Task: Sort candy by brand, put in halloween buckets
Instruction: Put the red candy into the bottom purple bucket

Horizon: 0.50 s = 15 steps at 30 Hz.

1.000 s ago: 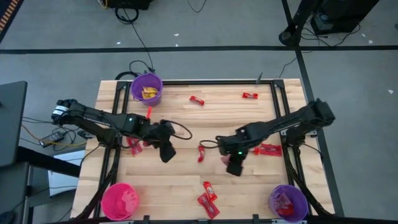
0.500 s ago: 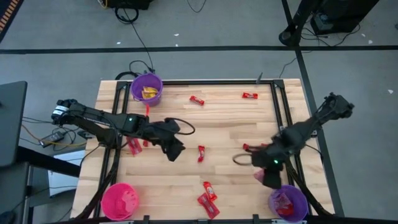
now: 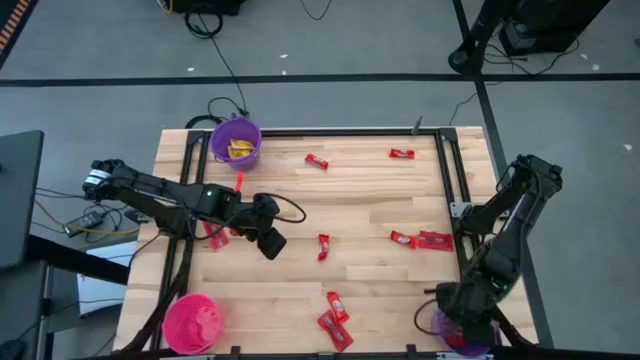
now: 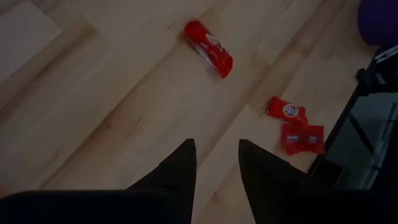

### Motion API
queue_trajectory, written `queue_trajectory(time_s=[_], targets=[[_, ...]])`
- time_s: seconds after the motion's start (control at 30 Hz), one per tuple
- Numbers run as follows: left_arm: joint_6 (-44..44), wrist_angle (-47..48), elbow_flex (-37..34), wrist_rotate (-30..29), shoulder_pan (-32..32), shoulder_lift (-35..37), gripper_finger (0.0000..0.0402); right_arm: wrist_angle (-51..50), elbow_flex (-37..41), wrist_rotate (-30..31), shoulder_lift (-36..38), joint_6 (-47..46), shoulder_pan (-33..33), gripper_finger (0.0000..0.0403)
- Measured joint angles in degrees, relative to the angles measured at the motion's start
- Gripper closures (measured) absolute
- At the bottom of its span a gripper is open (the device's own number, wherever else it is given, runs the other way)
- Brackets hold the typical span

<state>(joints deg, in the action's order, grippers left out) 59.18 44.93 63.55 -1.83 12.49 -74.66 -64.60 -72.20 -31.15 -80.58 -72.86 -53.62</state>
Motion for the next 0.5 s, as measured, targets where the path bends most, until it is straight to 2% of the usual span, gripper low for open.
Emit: queue_trajectory(time_s=[0.23,0.5], targets=[[0.04,0.04,0.0,-0.14,-0.19,0.05,0.0277,0.01,0.0,3.17,-4.72,2.17,-2.69,0.0379],[5.19,2.05,0.0,-5.11,-0.59,0.09,0.0277,-0.32,0.0,8.14,-6.39,2.79,-2.37,0.0292]])
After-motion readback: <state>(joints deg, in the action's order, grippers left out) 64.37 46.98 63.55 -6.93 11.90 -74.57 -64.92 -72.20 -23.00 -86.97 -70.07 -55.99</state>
